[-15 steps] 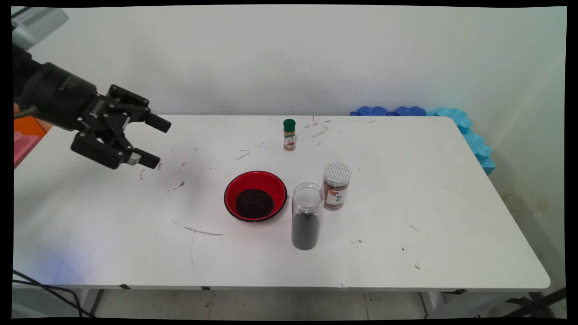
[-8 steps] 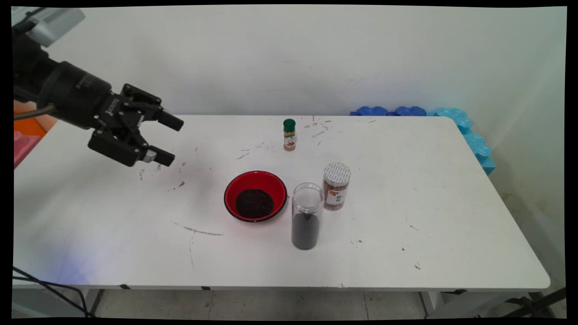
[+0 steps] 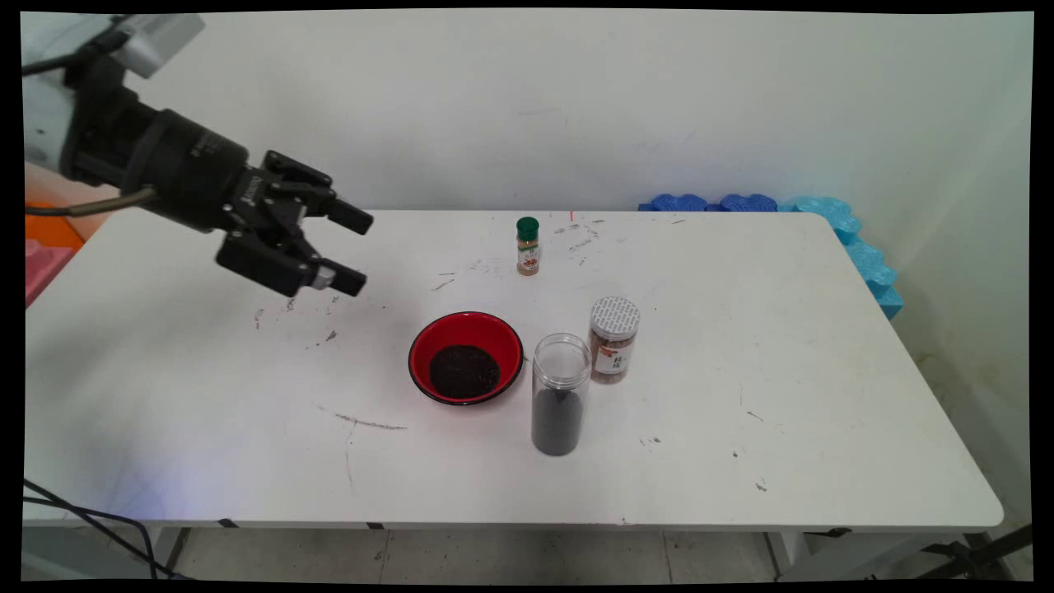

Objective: Pick up the black seasoning powder from the table, then pour the black seasoning powder in the red bowl

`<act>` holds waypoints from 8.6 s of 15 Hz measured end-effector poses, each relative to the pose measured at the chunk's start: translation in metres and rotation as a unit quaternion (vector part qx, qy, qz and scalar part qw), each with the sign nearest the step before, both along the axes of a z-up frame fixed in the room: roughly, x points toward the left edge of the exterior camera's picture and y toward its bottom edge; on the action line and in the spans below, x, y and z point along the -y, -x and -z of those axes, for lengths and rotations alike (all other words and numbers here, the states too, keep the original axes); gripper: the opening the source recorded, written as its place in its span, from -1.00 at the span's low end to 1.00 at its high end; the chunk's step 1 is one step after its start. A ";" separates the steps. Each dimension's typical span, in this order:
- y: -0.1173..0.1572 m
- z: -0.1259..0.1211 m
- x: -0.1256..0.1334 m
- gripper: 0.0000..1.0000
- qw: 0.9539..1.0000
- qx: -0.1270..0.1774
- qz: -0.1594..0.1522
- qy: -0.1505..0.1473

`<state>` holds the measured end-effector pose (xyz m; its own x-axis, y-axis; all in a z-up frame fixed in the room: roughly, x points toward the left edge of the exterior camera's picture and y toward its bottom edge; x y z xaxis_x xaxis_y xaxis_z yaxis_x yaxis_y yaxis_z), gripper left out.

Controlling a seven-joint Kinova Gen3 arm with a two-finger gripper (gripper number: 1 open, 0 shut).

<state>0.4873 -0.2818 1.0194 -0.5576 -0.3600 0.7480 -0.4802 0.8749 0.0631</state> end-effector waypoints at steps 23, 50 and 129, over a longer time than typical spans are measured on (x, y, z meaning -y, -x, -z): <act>0.093 0.118 0.007 1.00 0.999 0.006 -0.029 -0.020; 0.174 0.194 0.035 1.00 0.999 0.008 0.012 0.031; 0.029 0.102 0.042 -1.00 0.933 -0.140 -0.211 -0.256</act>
<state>0.4585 -0.3240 0.9177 -0.0938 -0.8531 0.5132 -0.6775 0.4324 0.5950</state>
